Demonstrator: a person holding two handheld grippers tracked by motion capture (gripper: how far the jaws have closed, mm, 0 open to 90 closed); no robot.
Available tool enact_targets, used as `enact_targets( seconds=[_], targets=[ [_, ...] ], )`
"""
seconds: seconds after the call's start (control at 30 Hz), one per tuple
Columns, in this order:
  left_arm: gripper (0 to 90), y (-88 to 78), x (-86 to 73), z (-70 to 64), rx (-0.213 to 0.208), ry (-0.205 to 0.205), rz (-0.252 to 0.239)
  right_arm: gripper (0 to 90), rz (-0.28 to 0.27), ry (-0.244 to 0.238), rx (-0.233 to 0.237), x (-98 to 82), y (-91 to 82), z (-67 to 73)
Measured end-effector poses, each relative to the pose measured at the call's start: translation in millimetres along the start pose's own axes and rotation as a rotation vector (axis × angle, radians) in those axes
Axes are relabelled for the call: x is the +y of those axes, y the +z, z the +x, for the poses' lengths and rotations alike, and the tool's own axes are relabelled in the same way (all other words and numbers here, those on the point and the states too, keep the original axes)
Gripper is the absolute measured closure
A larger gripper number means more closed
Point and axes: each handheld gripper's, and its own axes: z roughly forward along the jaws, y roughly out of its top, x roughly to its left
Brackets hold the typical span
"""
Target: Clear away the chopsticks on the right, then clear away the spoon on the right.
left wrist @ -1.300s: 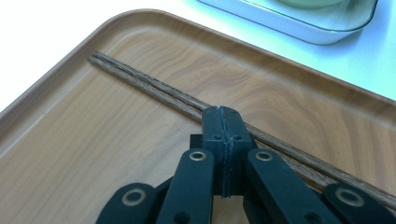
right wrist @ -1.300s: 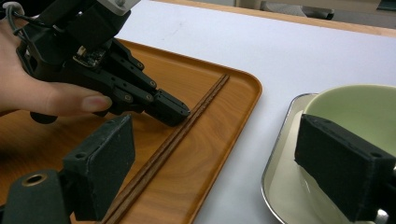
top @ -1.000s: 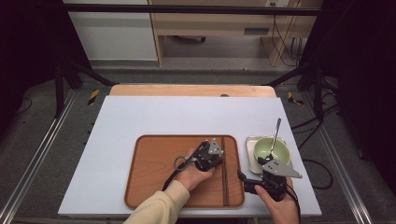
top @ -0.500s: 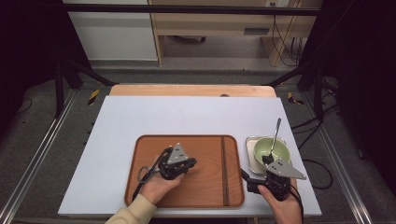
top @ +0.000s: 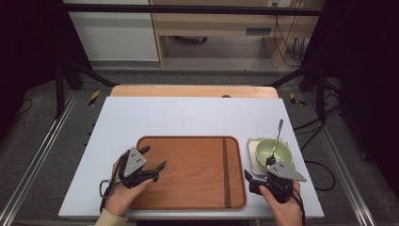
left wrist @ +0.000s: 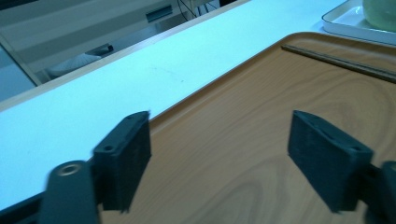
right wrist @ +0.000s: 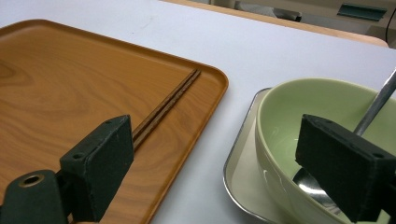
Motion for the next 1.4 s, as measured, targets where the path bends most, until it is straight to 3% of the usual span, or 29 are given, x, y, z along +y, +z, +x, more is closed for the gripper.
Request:
enact_targets(
  seconds=[0.13,0.3,0.37,0.57,0.63,0.77,0.9,0.93,1.07,1.4],
  targets=[
    [6.3,-9.5,-6.8,10.8,0.046,-0.039,-0.011,11.4,-0.001,-0.002,-0.013,0.7,-3.2,-1.4],
    [3.5,-25.9,-20.6,20.6,0.092,-0.048,-0.014,10.5,-0.008,0.03,-0.009,6.6,-11.1,-5.8],
    [3.0,-33.6,-26.1,24.9,0.112,-0.051,-0.023,12.1,0.002,0.012,-0.016,11.2,-13.3,-10.0],
    [3.0,-52.5,-41.1,35.0,0.154,-0.077,-0.057,20.2,0.068,0.029,-0.042,26.4,-16.3,-41.0],
    [3.0,-55.9,-46.7,36.6,0.153,-0.103,-0.069,21.7,0.114,0.055,-0.047,31.8,-16.4,-53.6],
    [3.0,-59.2,-52.2,38.3,0.157,-0.112,-0.069,25.5,0.141,0.092,-0.045,39.3,-16.2,-78.7],
    [3.1,-58.1,-55.2,36.2,0.151,-0.115,-0.065,24.6,0.165,0.081,-0.039,45.2,-10.1,-97.9],
    [3.1,-57.4,-55.6,35.4,0.15,-0.11,-0.061,23.4,0.181,0.101,-0.036,46.5,-7.8,-100.9],
    [3.3,-59.2,-54.7,33.7,0.165,-0.093,-0.073,24.2,0.216,0.079,-0.045,51.3,2.6,-113.8],
    [4.1,-64.5,-57.3,39.1,0.193,-0.116,-0.091,36.3,0.222,0.09,0.0,63.5,28.4,-140.6]
  ],
)
